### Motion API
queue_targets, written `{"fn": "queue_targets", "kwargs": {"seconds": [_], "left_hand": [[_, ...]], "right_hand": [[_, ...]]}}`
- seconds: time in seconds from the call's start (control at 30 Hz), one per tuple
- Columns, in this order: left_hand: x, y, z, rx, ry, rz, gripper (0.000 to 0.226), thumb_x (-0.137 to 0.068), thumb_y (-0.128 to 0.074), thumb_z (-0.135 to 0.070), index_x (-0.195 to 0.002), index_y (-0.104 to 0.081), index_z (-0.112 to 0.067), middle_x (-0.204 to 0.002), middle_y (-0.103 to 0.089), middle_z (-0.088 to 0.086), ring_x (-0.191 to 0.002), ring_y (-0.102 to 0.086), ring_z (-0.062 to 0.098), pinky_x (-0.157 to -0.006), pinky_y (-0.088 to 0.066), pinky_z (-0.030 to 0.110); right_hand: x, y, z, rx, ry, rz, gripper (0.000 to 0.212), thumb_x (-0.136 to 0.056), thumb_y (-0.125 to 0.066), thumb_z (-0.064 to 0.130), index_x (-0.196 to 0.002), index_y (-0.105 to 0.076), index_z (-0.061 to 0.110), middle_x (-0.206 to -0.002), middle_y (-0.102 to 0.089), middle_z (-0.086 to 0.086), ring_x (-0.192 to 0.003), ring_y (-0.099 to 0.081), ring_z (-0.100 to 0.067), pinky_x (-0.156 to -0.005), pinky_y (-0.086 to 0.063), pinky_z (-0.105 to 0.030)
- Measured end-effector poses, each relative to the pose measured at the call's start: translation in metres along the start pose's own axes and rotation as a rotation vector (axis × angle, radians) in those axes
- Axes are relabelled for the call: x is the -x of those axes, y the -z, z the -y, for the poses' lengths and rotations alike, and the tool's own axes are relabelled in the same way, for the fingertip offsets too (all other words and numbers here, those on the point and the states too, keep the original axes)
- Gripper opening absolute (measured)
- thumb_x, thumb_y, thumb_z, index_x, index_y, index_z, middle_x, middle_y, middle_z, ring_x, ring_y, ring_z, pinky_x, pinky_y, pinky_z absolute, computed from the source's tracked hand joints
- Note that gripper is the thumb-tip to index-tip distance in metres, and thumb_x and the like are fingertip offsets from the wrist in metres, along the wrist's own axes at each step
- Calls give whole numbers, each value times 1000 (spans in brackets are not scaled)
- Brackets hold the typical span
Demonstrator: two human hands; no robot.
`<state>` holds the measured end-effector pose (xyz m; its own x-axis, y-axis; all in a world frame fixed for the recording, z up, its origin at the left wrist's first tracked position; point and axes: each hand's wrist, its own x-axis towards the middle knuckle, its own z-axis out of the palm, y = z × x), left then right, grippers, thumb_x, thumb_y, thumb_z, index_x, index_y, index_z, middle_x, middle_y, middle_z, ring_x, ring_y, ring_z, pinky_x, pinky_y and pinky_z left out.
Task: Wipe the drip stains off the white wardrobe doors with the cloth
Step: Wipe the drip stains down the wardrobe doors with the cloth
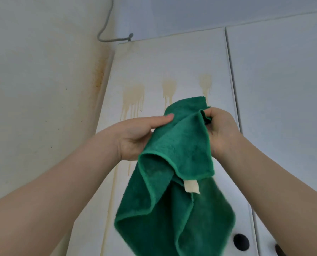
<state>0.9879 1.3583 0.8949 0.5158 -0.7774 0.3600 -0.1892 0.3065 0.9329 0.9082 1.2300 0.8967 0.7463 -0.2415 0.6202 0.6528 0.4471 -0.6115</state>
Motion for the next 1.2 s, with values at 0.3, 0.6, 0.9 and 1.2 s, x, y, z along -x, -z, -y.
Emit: {"fn": "queue_targets", "kwargs": {"seconds": [0.3,0.6,0.9,1.2], "left_hand": [[-14,2,-25,-288,-157,-35,22,-90,-49,-5,-102,-66,-12,-94,-71,7,-76,-68,17,-72,-56,30],[-25,1,-51,-519,-238,0,37,-70,-56,-4,-103,-66,-14,-100,-71,6,-83,-70,18,-75,-58,30],[-29,-11,-54,-968,-695,-632,30,-73,-70,0,-89,-60,-23,-84,-65,-3,-79,-62,15,-63,-49,22],[-30,-75,17,-919,-1061,-439,38,-94,-48,-21,-130,-40,-29,-107,-57,-19,-90,-57,2,-73,-44,12]], "right_hand": [[2,44,30,734,328,-123,20,-88,-52,6,-102,-55,20,-116,-61,-8,-100,-59,-17,-88,-49,-37],[0,59,5,769,-255,329,45,-66,-67,30,-110,-65,24,-109,-70,3,-102,-64,-17,-91,-49,-41],[-11,33,15,582,-260,108,19,-87,-58,21,-103,-66,15,-85,-72,-6,-70,-68,-21,-66,-56,-32],[-14,-2,29,-97,-21,-23,34,-96,-40,24,-68,-54,10,-44,-57,-5,-44,-56,-19,-40,-46,-19]]}}
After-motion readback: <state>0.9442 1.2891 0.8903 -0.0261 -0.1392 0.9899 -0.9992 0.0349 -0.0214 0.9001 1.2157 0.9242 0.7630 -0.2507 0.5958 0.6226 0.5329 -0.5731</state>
